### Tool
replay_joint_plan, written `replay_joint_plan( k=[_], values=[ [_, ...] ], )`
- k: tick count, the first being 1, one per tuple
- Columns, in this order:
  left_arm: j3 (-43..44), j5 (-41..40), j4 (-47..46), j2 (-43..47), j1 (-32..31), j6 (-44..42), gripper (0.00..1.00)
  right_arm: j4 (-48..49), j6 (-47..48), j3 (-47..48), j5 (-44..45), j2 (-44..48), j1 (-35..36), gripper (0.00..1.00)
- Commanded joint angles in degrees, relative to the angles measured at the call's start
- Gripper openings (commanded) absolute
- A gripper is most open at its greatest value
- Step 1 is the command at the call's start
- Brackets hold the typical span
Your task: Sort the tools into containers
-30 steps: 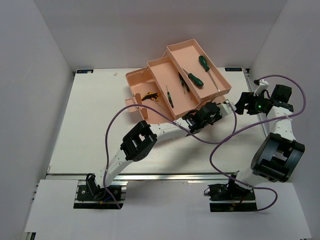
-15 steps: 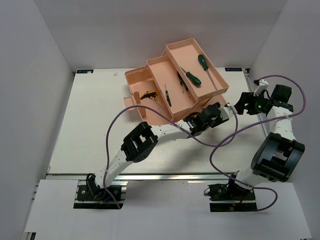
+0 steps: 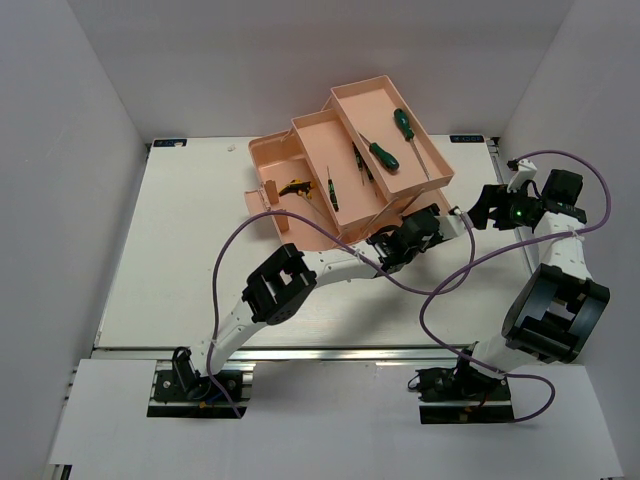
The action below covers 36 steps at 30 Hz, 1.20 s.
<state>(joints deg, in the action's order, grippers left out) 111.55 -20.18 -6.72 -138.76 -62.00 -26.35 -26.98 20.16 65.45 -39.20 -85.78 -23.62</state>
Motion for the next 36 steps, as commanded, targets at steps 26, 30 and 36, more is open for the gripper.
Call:
replay_joint_plan(
  k=[26, 30, 36],
  values=[
    [-4.3, -3.2, -5.2, 11.0, -2.3, -7.1, 0.61, 0.0, 1.4, 0.9, -0.6, -0.3, 0.0, 0.89],
    [-5.3, -4.9, -6.5, 11.8, -2.5, -6.9, 0.63, -0.2, 0.9, 1.3, -1.0, -0.8, 0.0, 0.89],
    [-7.0, -3.0, -5.7, 11.9, -2.3, -5.1, 0.65, -0.2, 1.2, 1.3, -0.8, -0.6, 0.0, 0.89]
  ],
)
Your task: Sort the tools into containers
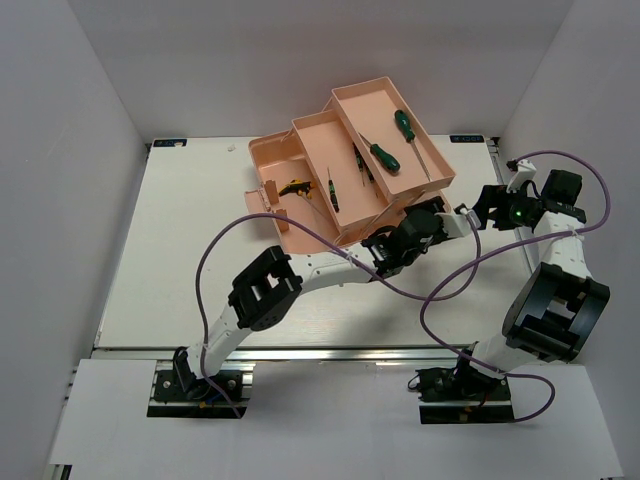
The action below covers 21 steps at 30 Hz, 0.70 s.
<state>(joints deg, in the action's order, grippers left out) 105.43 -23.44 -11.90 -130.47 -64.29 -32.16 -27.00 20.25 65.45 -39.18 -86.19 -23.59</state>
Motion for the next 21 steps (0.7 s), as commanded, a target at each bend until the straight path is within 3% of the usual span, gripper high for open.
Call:
replay_joint_plan(
  k=[1, 21],
  values=[
    [-0.8, 0.5, -0.2, 3.3, 0.2, 1.0, 0.65, -0.2, 1.2, 1.3, -0.8, -0.2, 0.0, 0.89],
    [2.2, 9.7, 7.1, -3.6, 4.4, 11.3, 0.64, -0.4, 1.0, 1.7, -0.7, 0.1, 0.0, 0.89]
  ],
)
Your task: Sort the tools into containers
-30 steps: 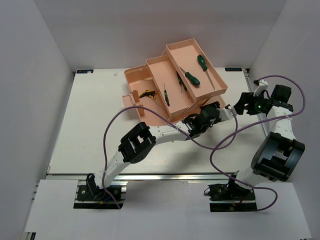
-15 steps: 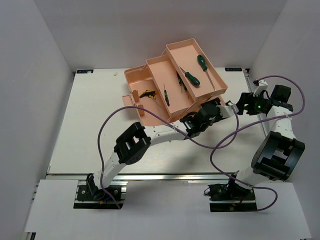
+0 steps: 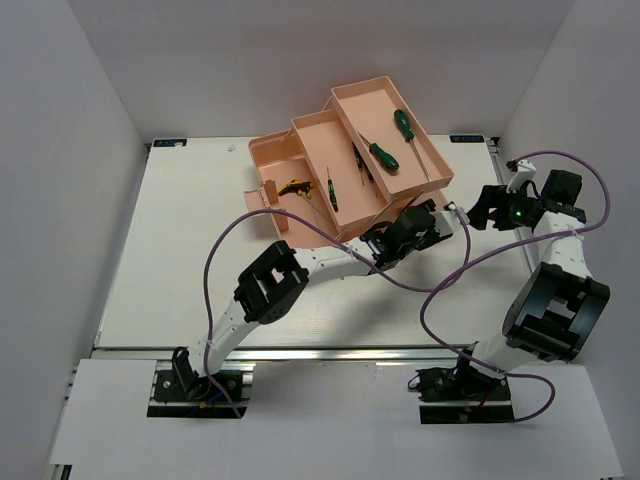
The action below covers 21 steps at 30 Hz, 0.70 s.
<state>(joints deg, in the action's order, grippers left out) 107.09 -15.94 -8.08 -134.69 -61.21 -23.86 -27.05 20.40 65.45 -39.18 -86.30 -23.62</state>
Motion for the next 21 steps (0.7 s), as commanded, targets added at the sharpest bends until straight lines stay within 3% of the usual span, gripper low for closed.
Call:
replay_joint_plan(
  k=[1, 3, 4, 9, 11, 20, 21],
  values=[
    [0.0, 2.4, 3.6, 0.7, 1.3, 3.1, 0.61, -0.4, 1.0, 1.5, -0.7, 0.2, 0.0, 0.89],
    [-0.6, 2.1, 3.8, 0.7, 1.3, 3.7, 0.54, -0.3, 1.0, 1.3, -0.6, 0.1, 0.0, 0.89],
    [-1.2, 2.1, 3.7, 0.9, 1.3, 3.7, 0.46, -0.3, 1.0, 1.2, -0.6, 0.1, 0.0, 0.89],
    [-1.8, 0.5, 5.2, 0.5, 1.3, 2.9, 0.44, -0.2, 0.9, 1.2, -0.7, 0.1, 0.0, 0.89],
    [-2.6, -1.4, 5.3, 0.6, 1.4, 2.4, 0.31, -0.1, 0.9, 1.1, -0.7, 0.0, 0.0, 0.89],
    [-2.9, 1.7, 4.9, 3.8, 1.7, 4.8, 0.0, -0.1, 0.9, 1.0, -0.7, 0.0, 0.0, 0.89],
    [-2.2, 2.2, 4.7, 5.0, 1.7, 5.2, 0.0, -0.1, 0.8, 0.9, -0.7, 0.1, 0.0, 0.89]
  ],
)
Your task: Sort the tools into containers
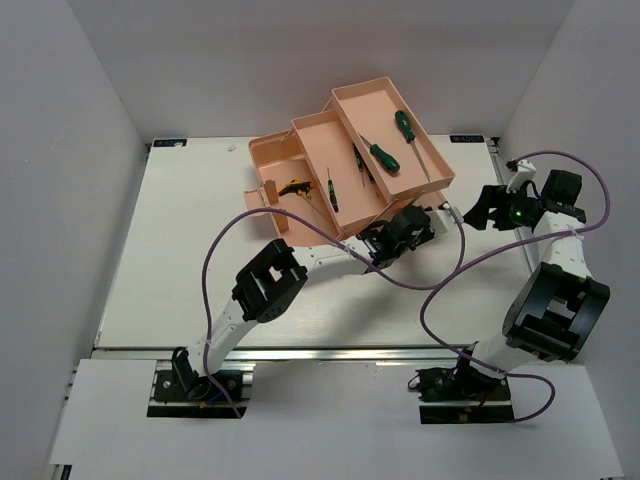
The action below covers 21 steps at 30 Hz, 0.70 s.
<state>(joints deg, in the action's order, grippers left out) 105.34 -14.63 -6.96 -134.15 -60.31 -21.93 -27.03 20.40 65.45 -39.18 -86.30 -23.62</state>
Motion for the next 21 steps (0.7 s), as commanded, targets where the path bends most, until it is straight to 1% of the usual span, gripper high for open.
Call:
replay_joint_plan(
  k=[1, 6, 18, 21],
  values=[
    [-0.1, 1.3, 3.4, 5.0, 0.8, 3.6, 0.0, -0.1, 0.7, 0.9, -0.8, 0.1, 0.0, 0.89],
    [0.4, 2.3, 1.1, 9.2, 0.9, 4.6, 0.0, -0.1, 0.6, 0.8, -1.2, 0.3, 0.0, 0.89],
    [0.0, -1.4, -4.7, 16.5, 0.9, 6.8, 0.0, -0.1, -0.4, -0.1, -2.0, -0.6, 0.2, 0.89],
    [-2.7, -2.6, -6.5, 19.1, 0.9, 7.6, 0.0, 2.7, -3.3, -1.5, 1.1, -1.1, 1.5, 0.89]
  ],
)
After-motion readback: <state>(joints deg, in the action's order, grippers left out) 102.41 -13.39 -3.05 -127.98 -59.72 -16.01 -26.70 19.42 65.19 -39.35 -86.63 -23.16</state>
